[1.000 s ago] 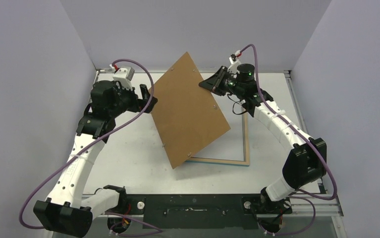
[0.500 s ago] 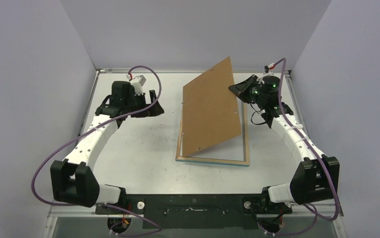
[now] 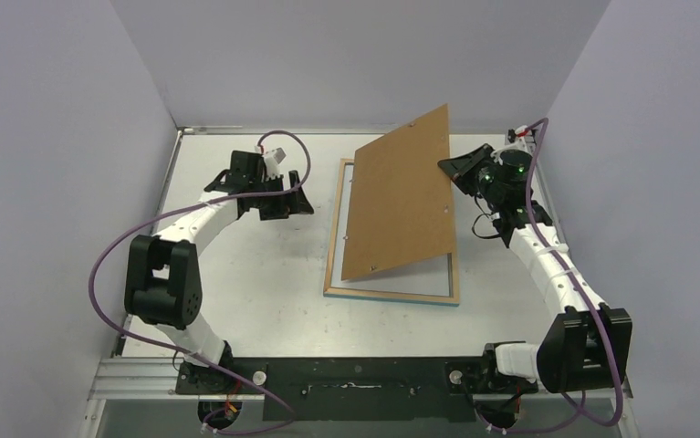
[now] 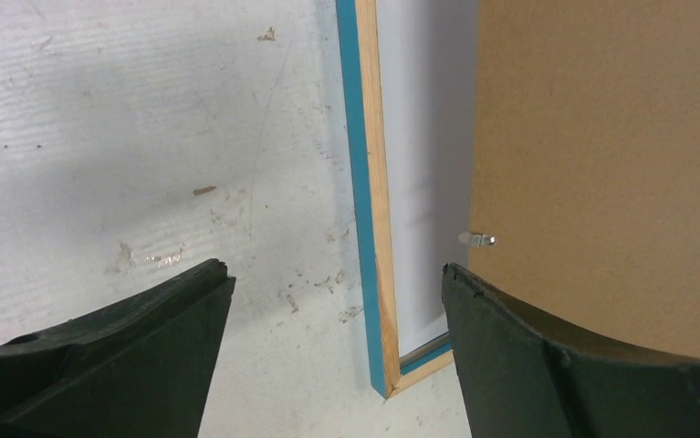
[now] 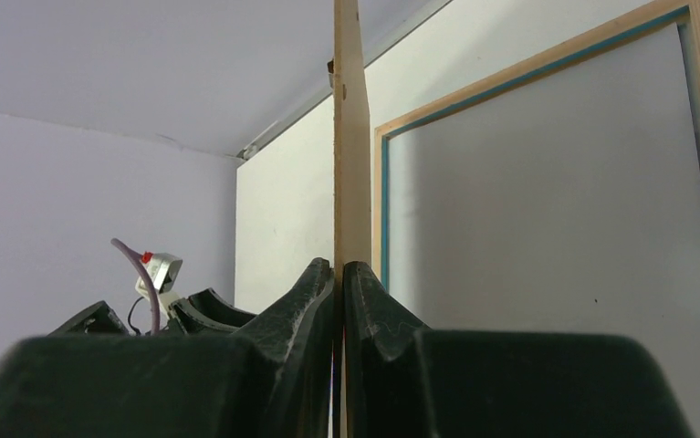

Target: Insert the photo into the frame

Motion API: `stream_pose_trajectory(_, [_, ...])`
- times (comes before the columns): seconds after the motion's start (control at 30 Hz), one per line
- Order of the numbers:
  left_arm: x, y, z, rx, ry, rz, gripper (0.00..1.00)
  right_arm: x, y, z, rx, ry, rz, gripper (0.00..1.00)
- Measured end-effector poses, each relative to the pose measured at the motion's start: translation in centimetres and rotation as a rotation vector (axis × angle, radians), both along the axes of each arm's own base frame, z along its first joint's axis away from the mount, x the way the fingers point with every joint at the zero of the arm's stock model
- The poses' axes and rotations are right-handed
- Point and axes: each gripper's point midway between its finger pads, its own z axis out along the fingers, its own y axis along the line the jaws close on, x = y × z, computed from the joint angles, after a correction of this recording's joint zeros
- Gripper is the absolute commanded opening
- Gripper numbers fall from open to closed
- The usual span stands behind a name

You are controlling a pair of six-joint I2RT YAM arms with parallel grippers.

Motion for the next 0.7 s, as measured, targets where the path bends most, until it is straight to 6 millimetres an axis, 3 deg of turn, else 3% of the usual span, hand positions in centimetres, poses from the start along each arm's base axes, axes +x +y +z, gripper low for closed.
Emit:
stream_pose_trajectory(0.1, [0.9, -0.8, -0.6, -0.02, 0.01, -0.015, 0.71, 0.0, 0.1, -0.6, 0.007, 0.008, -0.001, 0.0])
stream_pose_trajectory(0.3, [1.0, -1.9, -1.1, -0.066, 0.05, -0.016, 0.71, 0.3, 0.6, 0.0, 0.033, -0.017, 0.004, 0.0])
stream_pose_trajectory(0.57, [2.1, -3.3, 0.5, -0.221, 0.06, 0.02, 0.76, 1.0, 2.6, 0.4, 0.106, -0.042, 0.052, 0.0])
stream_pose_trajectory(0.7, [2.9, -3.1, 1.9, -0.341, 0.063, 0.045, 0.77, 1.1, 3.3, 1.8, 0.16, -0.075, 0.074, 0.0])
